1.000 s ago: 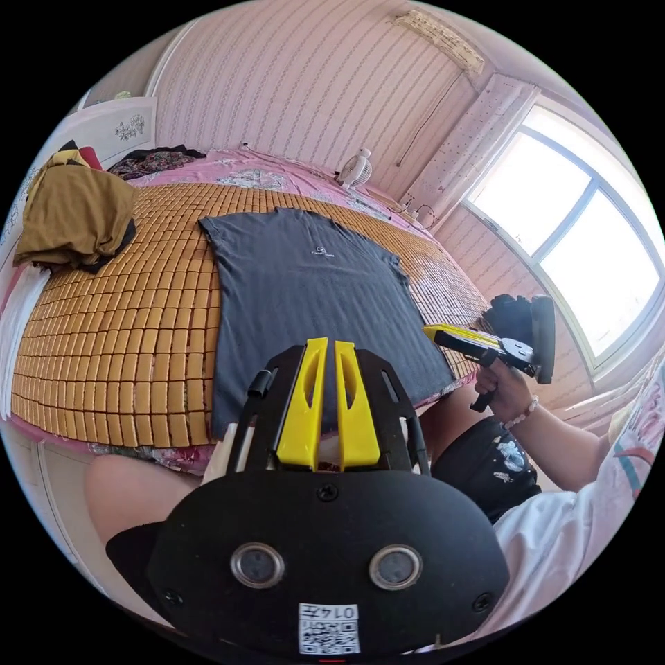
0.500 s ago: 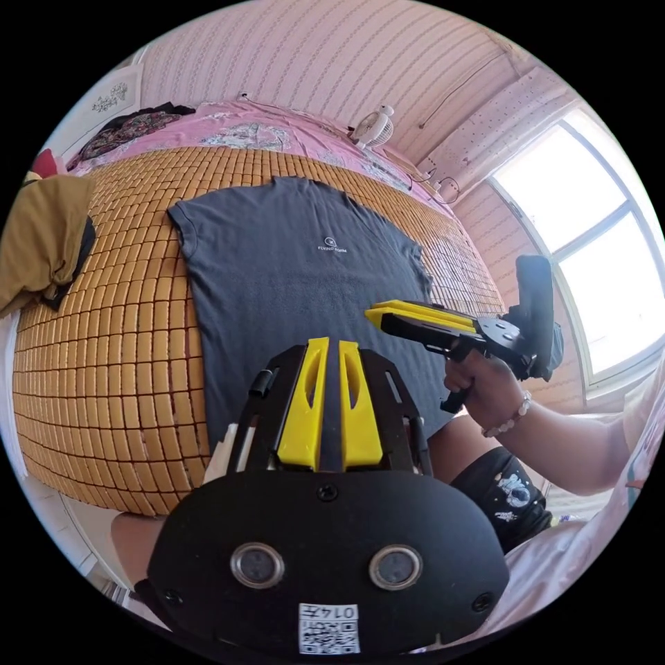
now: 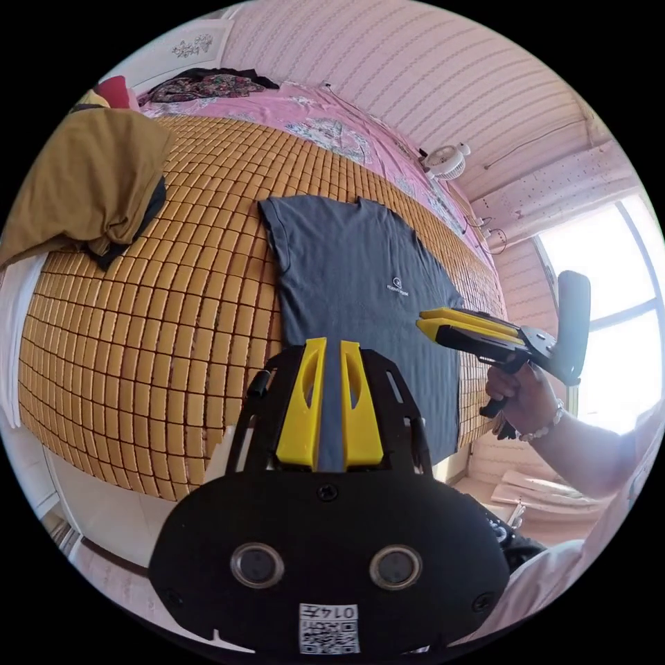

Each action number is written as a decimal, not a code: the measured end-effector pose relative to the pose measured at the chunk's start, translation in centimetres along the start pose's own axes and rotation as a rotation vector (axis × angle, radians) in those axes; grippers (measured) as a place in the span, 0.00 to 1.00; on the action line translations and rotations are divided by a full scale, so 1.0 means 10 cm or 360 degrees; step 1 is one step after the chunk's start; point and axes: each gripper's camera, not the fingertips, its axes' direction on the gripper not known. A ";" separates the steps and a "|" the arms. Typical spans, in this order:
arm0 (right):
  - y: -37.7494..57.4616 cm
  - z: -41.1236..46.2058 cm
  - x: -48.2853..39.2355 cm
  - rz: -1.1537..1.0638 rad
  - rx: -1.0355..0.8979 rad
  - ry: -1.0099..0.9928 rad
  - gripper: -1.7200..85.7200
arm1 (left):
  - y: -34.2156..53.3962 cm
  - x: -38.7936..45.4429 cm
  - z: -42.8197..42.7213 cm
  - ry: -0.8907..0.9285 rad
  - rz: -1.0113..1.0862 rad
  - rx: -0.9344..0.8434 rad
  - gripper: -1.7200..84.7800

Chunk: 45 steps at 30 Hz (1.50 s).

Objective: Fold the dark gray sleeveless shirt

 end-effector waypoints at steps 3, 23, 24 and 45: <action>-0.51 0.08 0.05 -0.0111 -0.0019 0.0000 0.11 | -0.28 -0.08 0.06 -0.0043 -0.0045 0.0070 0.06; -2.74 1.21 0.12 -0.0352 -0.0251 0.0179 0.09 | -1.69 -0.06 0.85 -0.0123 -0.0062 -0.0064 0.08; -2.76 1.24 0.15 -0.0351 -0.0275 0.0196 0.08 | -1.70 -0.06 0.87 -0.0138 -0.0072 -0.0063 0.07; -1.58 0.12 1.93 0.0520 0.0102 -0.0088 0.04 | -1.86 0.87 0.84 0.0173 0.0576 -0.0064 0.08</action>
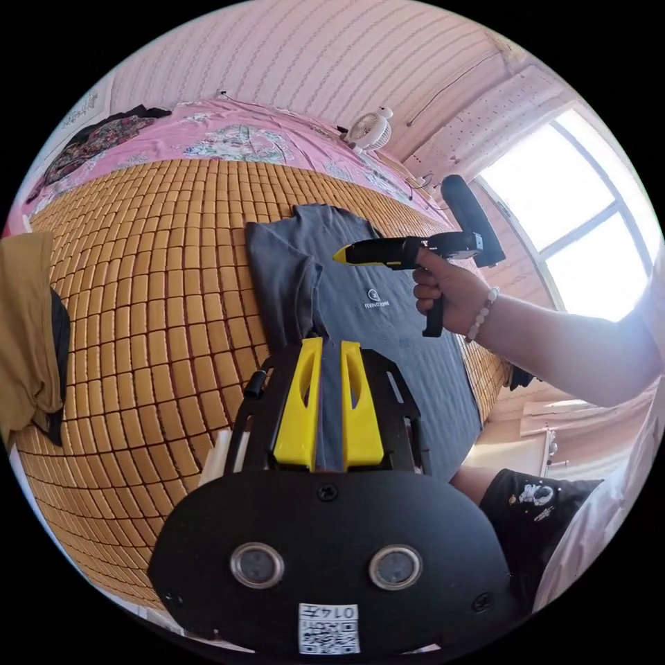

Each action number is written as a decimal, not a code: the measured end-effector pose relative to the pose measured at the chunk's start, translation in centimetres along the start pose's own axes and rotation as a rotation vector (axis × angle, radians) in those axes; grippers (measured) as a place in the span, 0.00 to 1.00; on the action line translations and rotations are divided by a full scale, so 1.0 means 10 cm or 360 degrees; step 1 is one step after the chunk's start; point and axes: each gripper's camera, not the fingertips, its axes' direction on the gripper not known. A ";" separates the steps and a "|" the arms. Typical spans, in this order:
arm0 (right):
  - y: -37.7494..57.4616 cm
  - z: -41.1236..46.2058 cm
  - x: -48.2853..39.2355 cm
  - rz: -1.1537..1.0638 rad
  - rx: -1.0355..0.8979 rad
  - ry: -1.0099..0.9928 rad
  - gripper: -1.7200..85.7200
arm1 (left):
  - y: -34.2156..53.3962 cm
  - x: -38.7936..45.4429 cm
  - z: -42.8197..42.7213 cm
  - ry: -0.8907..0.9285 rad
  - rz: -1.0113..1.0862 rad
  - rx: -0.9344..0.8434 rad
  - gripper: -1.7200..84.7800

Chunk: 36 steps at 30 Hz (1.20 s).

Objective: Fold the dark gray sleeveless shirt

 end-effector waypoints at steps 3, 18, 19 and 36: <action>0.17 -0.08 0.22 0.0046 -0.0018 0.0009 0.05 | -0.01 0.07 0.07 -0.0017 0.0015 -0.0057 0.08; 1.79 -1.23 1.54 0.0670 0.0339 0.0452 0.09 | -1.04 0.87 0.85 0.0124 0.0392 -0.0271 0.08; 1.93 -1.30 1.68 0.0735 0.0331 0.0504 0.09 | -1.16 1.02 0.99 0.0126 0.0450 -0.0284 0.08; 2.78 -1.50 2.77 0.0971 0.0397 0.0222 0.08 | -2.19 3.05 2.88 -0.0153 0.0956 -0.0427 0.11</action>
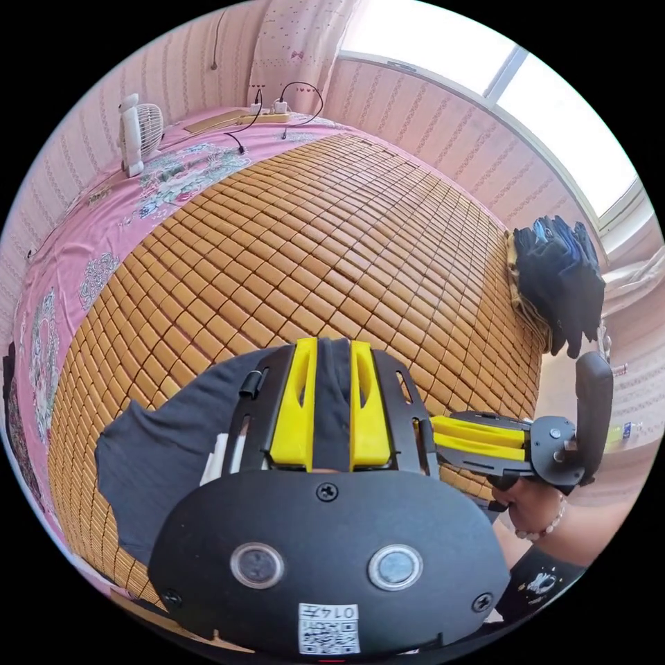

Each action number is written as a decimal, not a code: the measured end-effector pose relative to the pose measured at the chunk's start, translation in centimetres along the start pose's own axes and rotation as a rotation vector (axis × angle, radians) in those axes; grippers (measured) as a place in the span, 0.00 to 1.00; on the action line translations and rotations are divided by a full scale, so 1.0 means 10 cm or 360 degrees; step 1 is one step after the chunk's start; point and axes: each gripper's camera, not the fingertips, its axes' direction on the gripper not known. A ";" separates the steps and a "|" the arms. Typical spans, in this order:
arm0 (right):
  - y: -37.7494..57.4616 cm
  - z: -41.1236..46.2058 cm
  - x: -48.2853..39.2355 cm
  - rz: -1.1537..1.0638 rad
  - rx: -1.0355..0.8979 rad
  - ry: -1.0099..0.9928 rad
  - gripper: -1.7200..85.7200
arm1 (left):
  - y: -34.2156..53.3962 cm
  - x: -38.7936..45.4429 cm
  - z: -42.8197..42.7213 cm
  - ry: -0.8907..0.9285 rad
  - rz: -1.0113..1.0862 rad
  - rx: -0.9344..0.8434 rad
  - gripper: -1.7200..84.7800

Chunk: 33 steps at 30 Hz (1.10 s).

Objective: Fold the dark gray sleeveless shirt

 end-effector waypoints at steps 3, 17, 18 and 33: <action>0.02 0.00 0.15 0.0007 -0.0007 -0.0091 0.07 | -0.15 0.07 0.23 0.0038 0.0053 -0.0096 0.12; 0.02 -0.29 0.22 -0.0382 -0.0017 -0.0351 0.02 | 0.48 -0.62 -0.47 -0.0002 -0.0413 0.0251 0.05; 0.05 -0.30 0.14 -0.0456 -0.0057 -0.0453 0.02 | 0.58 -0.70 -0.51 0.0005 -0.0467 0.0259 0.05; -0.76 0.18 -0.74 -0.0771 -0.0027 -0.0011 0.15 | 2.51 -2.02 -1.46 -0.0470 -0.1064 0.0292 0.10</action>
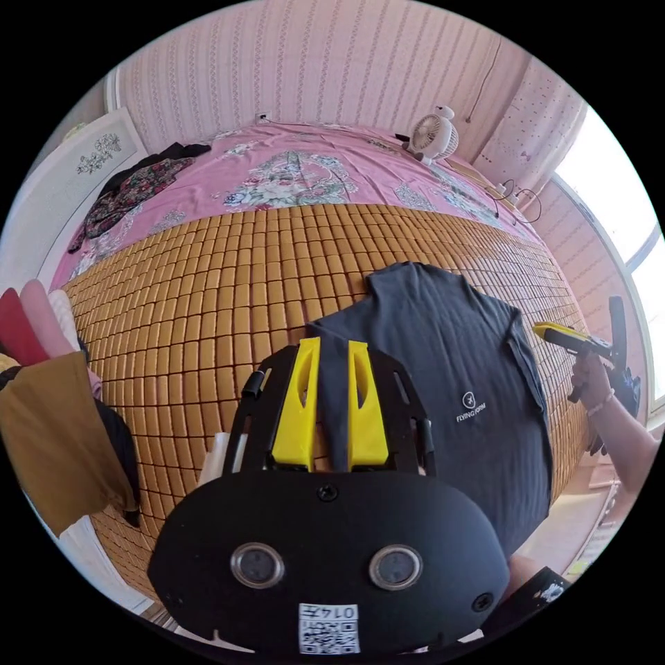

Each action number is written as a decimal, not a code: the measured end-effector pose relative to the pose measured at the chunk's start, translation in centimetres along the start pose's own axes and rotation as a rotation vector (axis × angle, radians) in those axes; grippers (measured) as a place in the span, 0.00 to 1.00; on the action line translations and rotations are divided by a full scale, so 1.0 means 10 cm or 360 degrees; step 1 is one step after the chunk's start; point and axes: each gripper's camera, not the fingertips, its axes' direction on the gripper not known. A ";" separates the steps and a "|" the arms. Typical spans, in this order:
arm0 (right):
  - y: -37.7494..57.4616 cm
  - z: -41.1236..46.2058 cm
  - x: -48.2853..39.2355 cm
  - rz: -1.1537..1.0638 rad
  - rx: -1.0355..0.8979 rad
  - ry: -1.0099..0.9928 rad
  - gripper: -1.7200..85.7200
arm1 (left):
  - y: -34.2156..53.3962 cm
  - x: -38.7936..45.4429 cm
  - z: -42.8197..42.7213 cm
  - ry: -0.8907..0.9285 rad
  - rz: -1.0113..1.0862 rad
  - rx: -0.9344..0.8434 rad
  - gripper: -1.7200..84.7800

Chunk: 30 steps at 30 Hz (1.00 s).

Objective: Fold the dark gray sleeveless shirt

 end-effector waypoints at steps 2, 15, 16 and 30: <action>-0.22 0.11 -0.08 -0.0074 -0.0023 0.0133 0.17 | 0.01 -0.21 0.02 0.0034 -0.0052 -0.0021 0.13; -0.77 0.52 -0.36 -0.0084 -0.0424 0.0364 0.03 | -0.31 -0.30 0.30 0.0088 0.0018 -0.0329 0.04; -0.81 0.51 -0.37 -0.0082 -0.0416 0.0364 0.03 | -0.33 -0.33 0.24 0.0097 0.0010 -0.0284 0.02; -0.81 -0.35 -0.37 0.0015 0.0076 -0.0096 0.03 | -0.13 -0.41 -1.02 0.0281 0.0179 0.0144 0.01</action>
